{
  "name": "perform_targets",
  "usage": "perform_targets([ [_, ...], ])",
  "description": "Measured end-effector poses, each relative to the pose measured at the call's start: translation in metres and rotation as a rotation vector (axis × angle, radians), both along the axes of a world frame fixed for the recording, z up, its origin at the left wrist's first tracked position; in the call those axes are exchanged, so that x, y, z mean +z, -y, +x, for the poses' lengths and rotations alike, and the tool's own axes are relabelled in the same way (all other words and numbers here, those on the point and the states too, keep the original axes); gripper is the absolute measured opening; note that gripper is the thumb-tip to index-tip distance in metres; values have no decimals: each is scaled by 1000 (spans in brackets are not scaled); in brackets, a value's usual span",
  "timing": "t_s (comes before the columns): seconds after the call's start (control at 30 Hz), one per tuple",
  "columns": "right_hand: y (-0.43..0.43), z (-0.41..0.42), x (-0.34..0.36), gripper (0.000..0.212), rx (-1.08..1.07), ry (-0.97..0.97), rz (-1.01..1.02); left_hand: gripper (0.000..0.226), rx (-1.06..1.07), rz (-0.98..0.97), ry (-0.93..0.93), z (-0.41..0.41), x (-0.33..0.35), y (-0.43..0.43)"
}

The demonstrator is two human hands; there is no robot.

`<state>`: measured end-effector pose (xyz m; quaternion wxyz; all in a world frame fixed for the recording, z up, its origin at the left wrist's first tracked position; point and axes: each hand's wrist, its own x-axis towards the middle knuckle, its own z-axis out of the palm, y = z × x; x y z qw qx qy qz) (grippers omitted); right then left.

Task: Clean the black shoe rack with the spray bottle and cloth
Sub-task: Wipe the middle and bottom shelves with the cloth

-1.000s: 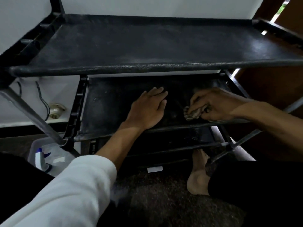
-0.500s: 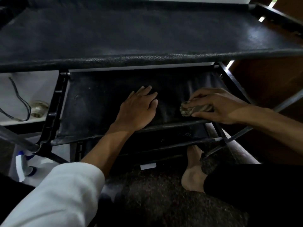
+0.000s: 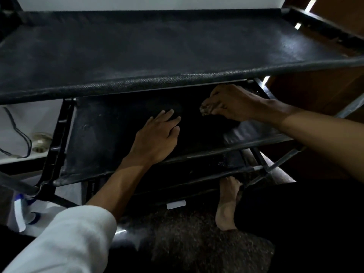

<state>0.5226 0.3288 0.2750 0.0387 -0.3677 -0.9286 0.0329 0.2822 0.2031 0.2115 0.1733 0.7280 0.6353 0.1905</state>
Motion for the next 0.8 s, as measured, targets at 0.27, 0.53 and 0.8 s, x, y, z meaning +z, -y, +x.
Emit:
perform_targets([
  [0.27, 34, 35, 23, 38, 78, 86, -507, 46, 6, 24, -9, 2, 1, 1],
  [0.53, 9, 35, 18, 43, 47, -12, -255, 46, 15, 19, 9, 4, 4, 3],
  [0.8, 32, 70, 32, 44, -116, 74, -355, 46, 17, 22, -18, 3, 3, 1],
])
